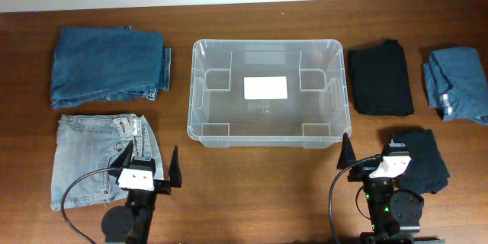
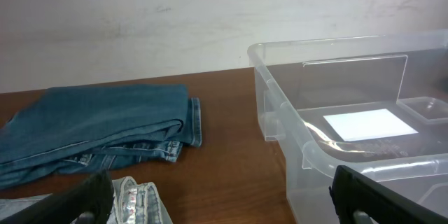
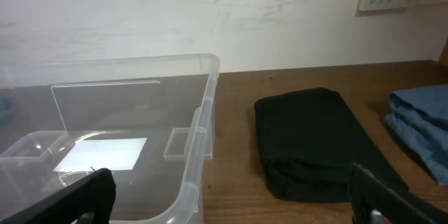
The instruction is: Pack container
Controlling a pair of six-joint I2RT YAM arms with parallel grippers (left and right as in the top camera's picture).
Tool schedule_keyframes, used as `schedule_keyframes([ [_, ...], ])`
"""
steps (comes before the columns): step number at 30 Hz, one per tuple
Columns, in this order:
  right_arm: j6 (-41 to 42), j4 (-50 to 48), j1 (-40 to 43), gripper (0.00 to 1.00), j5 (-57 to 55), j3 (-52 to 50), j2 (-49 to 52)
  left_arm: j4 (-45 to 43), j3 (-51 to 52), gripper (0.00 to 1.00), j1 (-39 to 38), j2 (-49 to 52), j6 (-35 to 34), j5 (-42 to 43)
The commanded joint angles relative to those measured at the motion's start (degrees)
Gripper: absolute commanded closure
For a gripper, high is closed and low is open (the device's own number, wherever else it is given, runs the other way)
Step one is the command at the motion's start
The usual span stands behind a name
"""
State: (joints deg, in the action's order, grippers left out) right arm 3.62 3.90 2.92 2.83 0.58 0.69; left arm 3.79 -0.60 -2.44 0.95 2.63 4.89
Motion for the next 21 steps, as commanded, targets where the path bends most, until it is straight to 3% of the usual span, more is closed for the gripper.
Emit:
schedule_keyframes([
  [1, -0.2, 0.39, 0.15, 0.02, -0.5, -0.26, -0.48, 0.48, 0.07, 0.01, 0.37, -0.28, 0.9, -0.2],
  [21, -0.2, 0.39, 0.15, 0.02, -0.5, -0.26, -0.48, 0.5, 0.07, 0.01, 0.37, -0.28, 0.9, -0.2],
])
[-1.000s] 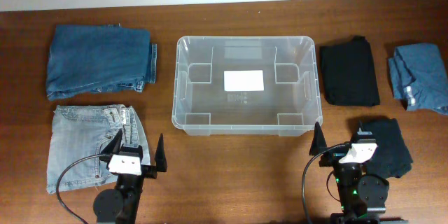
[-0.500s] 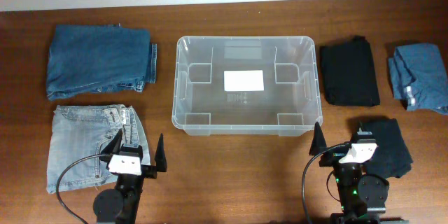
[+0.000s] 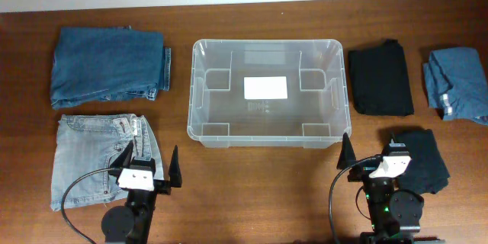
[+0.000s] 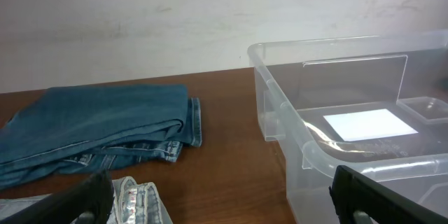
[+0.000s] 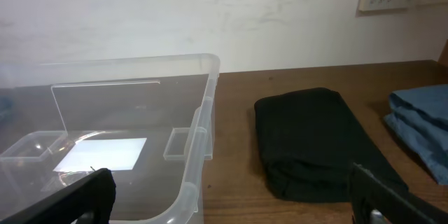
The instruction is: Pack container
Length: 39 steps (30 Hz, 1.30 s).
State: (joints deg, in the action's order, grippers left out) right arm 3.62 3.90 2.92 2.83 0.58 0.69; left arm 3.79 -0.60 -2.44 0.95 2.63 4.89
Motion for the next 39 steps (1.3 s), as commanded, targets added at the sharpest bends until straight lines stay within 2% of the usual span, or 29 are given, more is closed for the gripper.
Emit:
schedule_keyframes([
  [1, -0.2, 0.39, 0.15, 0.02, -0.5, -0.26, -0.48, 0.48, 0.07, 0.01, 0.37, -0.26, 0.92, -0.2],
  [15, -0.17, 0.13, 0.15, 0.02, -0.24, -0.26, -0.48, 0.5, 0.07, 0.01, 0.37, -0.28, 0.9, -0.2],
  [18, -0.17, -0.04, 0.15, 0.01, 4.59, -0.26, -0.48, 0.48, 0.07, 0.01, 0.37, -0.28, 0.9, -0.2],
  [29, -0.17, -0.22, 0.15, 0.02, 4.98, -0.26, -0.48, 0.48, 0.07, 0.01, 0.37, -0.28, 0.9, -0.2],
  [35, -0.15, -2.25, 0.15, 0.01, 12.59, -0.24, -0.48, 0.48, 0.07, 0.01, 0.37, -0.28, 0.9, -0.2],
  [39, -0.15, -3.3, 0.15, 0.01, 13.31, 1.44, -0.48, 0.5, 0.07, 0.01, 0.37, -0.28, 0.9, -0.2],
])
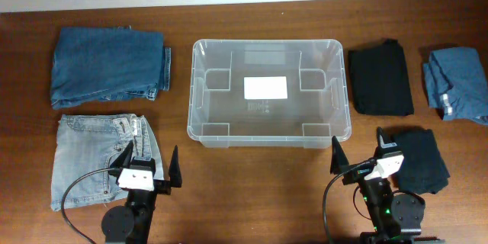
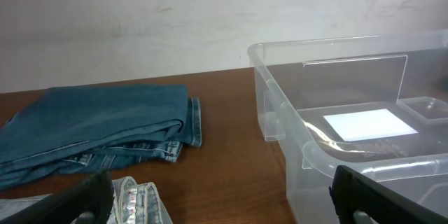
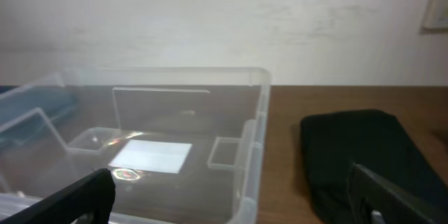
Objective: Pack container
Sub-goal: 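Move the right gripper over the folded black garment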
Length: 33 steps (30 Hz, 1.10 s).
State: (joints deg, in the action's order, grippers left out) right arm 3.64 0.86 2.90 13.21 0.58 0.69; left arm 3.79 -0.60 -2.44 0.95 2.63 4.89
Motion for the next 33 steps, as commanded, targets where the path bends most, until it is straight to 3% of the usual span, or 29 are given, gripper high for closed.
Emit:
schedule_keyframes([
  [1, -0.17, -0.22, 0.17, 0.01, 2.95, 2.32, -0.48, 0.48, 0.07, 0.01, 0.37, -0.28, 0.9, -0.2],
  [9, -0.24, 6.32, 0.2, 0.02, 0.39, 16.11, 1.31, 0.5, 0.07, 0.01, 0.37, -0.28, 0.9, -0.2],
  [15, -5.95, 17.25, 0.2, 0.02, -3.41, 32.74, 12.17, 0.5, 0.07, 0.01, 0.37, -0.28, 0.9, -0.2],
  [21, -7.37, 29.07, 0.2, 0.02, -3.34, 50.66, 29.64, 0.48, 0.07, 0.01, 0.37, -0.28, 0.9, -0.2],
  [25, -11.96, 42.07, 1.03, 0.01, -3.39, 65.05, 44.68, 0.5, 0.07, 0.01, 0.37, -0.28, 0.9, -0.2],
  [33, -11.98, 63.98, 14.8, 0.01, 0.11, 91.76, 71.43, 0.48, 0.07, 0.01, 0.37, -0.28, 0.9, -0.2],
])
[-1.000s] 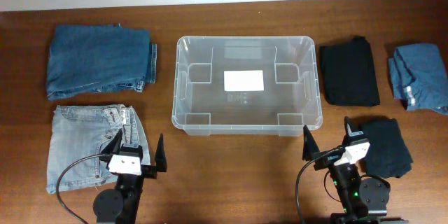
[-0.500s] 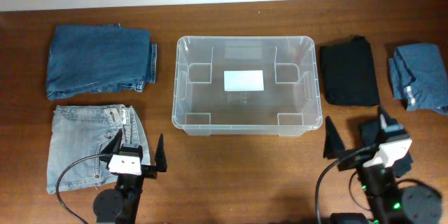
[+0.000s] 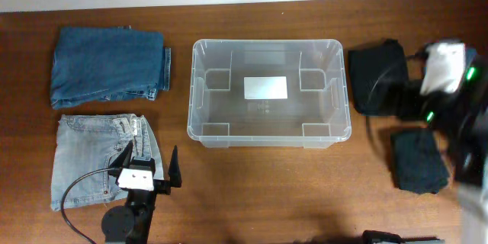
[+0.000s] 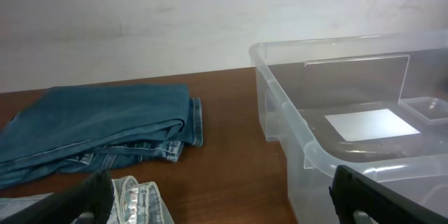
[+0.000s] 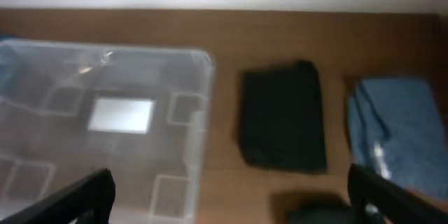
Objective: Pack container
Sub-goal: 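Move the right gripper over the folded black garment, then lower the right gripper and grasp the black garment's edge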
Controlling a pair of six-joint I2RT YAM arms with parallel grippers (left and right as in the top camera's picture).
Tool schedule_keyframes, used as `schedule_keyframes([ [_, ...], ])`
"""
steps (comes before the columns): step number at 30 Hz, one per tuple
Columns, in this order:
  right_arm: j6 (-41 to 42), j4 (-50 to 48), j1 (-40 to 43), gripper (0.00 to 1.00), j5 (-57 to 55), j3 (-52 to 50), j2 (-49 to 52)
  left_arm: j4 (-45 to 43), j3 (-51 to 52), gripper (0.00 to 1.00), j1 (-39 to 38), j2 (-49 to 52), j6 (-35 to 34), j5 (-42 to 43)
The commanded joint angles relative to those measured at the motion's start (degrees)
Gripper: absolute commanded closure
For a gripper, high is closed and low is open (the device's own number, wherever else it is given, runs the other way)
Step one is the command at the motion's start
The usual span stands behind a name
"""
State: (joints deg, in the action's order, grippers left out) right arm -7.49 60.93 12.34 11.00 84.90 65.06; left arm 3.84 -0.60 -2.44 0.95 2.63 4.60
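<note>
The clear plastic container [image 3: 267, 91] stands empty mid-table, a white label on its floor. My left gripper [image 3: 152, 155] rests open at the front left, beside the light jeans [image 3: 95, 160]; its wrist view shows the container [image 4: 336, 126] and the dark jeans [image 4: 91, 129]. My right arm [image 3: 446, 76] is raised and blurred over the right side. My right gripper [image 5: 231, 206] is open and empty, looking down on the container [image 5: 105, 112], a black garment [image 5: 283, 122] and a blue garment [image 5: 392, 133].
Folded dark blue jeans [image 3: 107, 65] lie at the back left. A second black folded garment [image 3: 418, 160] lies at the front right. The black garment [image 3: 379, 76] sits just right of the container. The wall runs along the table's far edge.
My right arm has left its low spot at the front right and is now high over the right-side garments, its camera looking down. The left arm and all clothes are unmoved.
Both grippers first sat low and open at the front edge, facing the container. At the last earlier moment the right one had turned a little toward the container. Now it is raised above the black and blue garments. Nothing has been picked up.
</note>
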Motion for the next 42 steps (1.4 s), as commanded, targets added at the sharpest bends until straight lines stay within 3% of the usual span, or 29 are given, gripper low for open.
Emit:
schedule_keyframes([
  [1, -0.83, 5.86, 7.17, 0.01, 4.07, 9.35, 9.7, 0.44, 0.07, 0.01, 0.37, -0.26, 0.9, 0.09],
  [8, 2.4, 7.45, 16.7, 0.02, 10.45, 11.93, 24.22, 0.46, 0.07, 0.0, 0.37, -0.28, 0.9, 0.09],
  [13, 2.08, 7.3, 17.38, 0.02, 10.43, 11.91, 32.04, 0.44, 0.07, 0.01, 0.37, -0.26, 0.9, 0.09],
  [23, -7.37, 1.97, 17.42, 0.02, 12.92, 11.91, 46.9, 0.44, 0.07, 0.01, 0.37, -0.28, 0.9, 0.09],
  [42, -10.32, -10.23, 17.97, 0.02, 8.68, 11.91, 55.82, 0.46, 0.07, 0.0, 0.37, -0.28, 0.9, 0.09],
])
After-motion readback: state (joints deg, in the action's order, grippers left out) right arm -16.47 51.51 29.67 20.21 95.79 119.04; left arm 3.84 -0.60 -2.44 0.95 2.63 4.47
